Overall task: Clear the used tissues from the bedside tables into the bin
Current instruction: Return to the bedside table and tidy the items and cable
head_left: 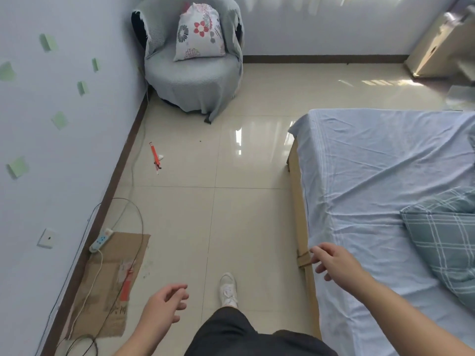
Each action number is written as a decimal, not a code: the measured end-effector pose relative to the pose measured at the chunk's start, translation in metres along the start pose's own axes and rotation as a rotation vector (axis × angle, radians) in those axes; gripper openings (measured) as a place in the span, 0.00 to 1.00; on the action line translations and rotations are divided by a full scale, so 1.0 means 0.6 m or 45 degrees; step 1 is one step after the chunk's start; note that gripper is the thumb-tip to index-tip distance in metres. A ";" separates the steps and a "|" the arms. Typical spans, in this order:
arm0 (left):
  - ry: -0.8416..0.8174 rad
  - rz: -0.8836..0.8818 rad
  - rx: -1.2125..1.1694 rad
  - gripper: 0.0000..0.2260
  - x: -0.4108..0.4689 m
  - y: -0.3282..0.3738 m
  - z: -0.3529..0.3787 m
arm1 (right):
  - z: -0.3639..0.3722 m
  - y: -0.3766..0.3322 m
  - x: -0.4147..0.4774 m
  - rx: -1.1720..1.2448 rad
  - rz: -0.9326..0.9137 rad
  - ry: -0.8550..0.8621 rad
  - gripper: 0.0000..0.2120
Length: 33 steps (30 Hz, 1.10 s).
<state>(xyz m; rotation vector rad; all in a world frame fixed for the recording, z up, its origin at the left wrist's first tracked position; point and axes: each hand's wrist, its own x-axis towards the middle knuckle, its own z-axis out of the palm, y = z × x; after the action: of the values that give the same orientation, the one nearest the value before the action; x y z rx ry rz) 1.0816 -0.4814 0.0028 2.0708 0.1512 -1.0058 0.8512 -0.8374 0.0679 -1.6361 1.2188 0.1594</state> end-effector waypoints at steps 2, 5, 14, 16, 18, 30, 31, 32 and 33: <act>-0.025 0.078 0.005 0.07 0.061 0.103 -0.013 | -0.009 -0.024 0.034 0.008 0.038 0.039 0.11; -0.085 0.166 0.049 0.08 0.141 0.254 -0.027 | -0.024 -0.046 0.076 0.045 0.145 0.084 0.11; -0.168 0.331 0.168 0.08 0.354 0.579 0.048 | -0.070 -0.089 0.271 0.138 0.342 0.109 0.07; -0.161 0.314 0.163 0.08 0.393 0.626 0.074 | -0.094 -0.116 0.346 0.108 0.320 0.067 0.06; -0.137 0.286 0.154 0.08 0.423 0.665 0.089 | -0.126 -0.162 0.426 0.051 0.279 0.022 0.05; -0.007 0.209 0.014 0.08 0.614 0.878 0.119 | -0.307 -0.588 0.808 0.055 -0.170 0.042 0.06; -0.013 0.213 0.012 0.08 0.641 0.905 0.123 | -0.313 -0.611 0.835 0.064 -0.178 0.048 0.06; -0.024 0.223 0.011 0.08 0.669 0.936 0.130 | -0.320 -0.632 0.860 0.074 -0.179 0.057 0.06; -0.041 0.236 0.011 0.08 0.698 0.968 0.136 | -0.326 -0.650 0.884 0.082 -0.176 0.067 0.06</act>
<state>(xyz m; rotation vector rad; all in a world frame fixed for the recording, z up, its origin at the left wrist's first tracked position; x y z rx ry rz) 1.5597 -1.0195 0.0380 2.0334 -0.0611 -0.9270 1.3147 -1.3443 0.0775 -1.6704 1.1340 -0.0097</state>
